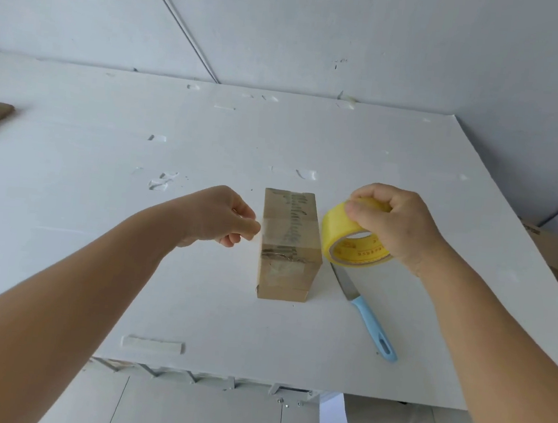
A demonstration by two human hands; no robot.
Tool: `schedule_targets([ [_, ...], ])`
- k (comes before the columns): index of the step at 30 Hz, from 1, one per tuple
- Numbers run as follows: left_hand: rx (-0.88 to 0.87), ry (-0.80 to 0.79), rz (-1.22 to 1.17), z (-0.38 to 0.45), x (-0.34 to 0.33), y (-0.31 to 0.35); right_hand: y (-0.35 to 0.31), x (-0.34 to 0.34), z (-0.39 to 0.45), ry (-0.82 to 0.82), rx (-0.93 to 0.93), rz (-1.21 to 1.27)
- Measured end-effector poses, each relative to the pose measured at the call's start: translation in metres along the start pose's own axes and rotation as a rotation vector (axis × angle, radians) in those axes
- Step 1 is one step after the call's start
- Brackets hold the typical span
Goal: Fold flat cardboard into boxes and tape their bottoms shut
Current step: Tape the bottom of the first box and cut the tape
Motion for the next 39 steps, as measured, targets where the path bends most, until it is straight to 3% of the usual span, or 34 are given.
schedule_targets([
  [8, 0.005, -0.016, 0.017, 0.004, -0.002, -0.009, 0.009, -0.005, -0.008, -0.027, -0.077, -0.161],
  [24, 0.003, -0.005, -0.003, 0.015, -0.010, -0.026, 0.030, -0.015, -0.015, -0.031, -0.099, -0.126],
  [34, 0.106, -0.212, -0.245, 0.033, -0.030, -0.048, 0.047, -0.023, -0.020, -0.047, -0.129, -0.006],
  [39, 0.246, -0.061, -0.073, 0.029, -0.036, -0.067, 0.046, -0.025, -0.019, -0.054, -0.119, 0.017],
])
Point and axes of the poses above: each hand's wrist, its own z-axis towards the middle knuckle, its own x-axis out of the back of the hand, y = z × x, the point moved 4 cm from there along z, towards the middle knuckle, and after that the axes turned 4 degrees about x, right-handed, at the moved point
